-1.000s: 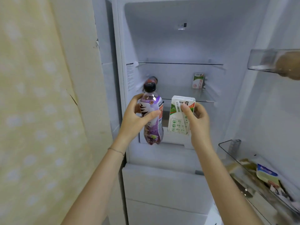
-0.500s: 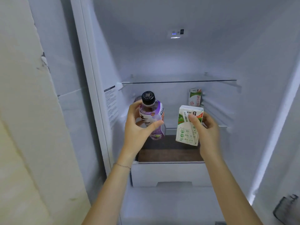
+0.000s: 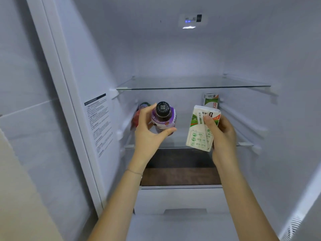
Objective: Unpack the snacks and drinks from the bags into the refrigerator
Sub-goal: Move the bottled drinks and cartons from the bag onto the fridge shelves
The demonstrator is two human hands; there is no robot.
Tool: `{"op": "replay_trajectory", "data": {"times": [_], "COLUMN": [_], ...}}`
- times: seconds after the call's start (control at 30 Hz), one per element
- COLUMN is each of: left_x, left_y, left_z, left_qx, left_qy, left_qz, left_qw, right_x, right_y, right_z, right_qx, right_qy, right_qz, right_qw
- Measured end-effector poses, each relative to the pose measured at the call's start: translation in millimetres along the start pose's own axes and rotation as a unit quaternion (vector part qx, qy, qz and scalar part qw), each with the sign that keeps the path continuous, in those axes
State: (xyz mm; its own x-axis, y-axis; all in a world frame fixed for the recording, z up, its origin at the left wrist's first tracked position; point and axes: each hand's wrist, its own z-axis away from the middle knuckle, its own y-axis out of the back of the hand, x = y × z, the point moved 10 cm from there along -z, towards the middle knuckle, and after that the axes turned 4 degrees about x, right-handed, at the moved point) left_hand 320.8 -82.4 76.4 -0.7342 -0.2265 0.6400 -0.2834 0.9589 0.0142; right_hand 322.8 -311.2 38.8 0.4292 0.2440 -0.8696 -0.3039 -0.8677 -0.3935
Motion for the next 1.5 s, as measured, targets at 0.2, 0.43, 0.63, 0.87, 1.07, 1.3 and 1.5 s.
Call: {"op": "replay_trajectory", "data": {"times": [0.2,0.43,0.63,0.87,1.07,1.3,1.5], "left_x": [-14,-46,-55,-53,-48,-44,-23], "left_y": [-8,-19,-19,-27,-29,-40,-53], "left_z": [-7,0,2,13,18,30,17], "left_qx": [-0.037,-0.109,-0.117,-0.152,-0.188,-0.254,-0.229], "left_qy": [0.001,0.010,0.002,-0.031,-0.013,-0.008,-0.093], "left_qz": [-0.024,-0.124,-0.191,-0.247,-0.270,-0.274,-0.316], "left_qw": [0.999,0.986,0.975,0.957,0.944,0.928,0.916], "right_x": [9,16,18,25,27,23,20], "right_y": [-7,-14,-14,-15,-13,-7,-7], "right_z": [-8,-12,-14,-13,-12,-11,-22], "right_qx": [-0.010,-0.041,-0.040,-0.045,-0.045,-0.044,-0.039], "right_qy": [-0.008,0.006,0.007,-0.011,-0.016,-0.007,0.002], "right_qz": [-0.008,0.009,0.011,-0.001,-0.011,-0.024,-0.005], "right_qw": [1.000,0.999,0.999,0.999,0.999,0.999,0.999]}}
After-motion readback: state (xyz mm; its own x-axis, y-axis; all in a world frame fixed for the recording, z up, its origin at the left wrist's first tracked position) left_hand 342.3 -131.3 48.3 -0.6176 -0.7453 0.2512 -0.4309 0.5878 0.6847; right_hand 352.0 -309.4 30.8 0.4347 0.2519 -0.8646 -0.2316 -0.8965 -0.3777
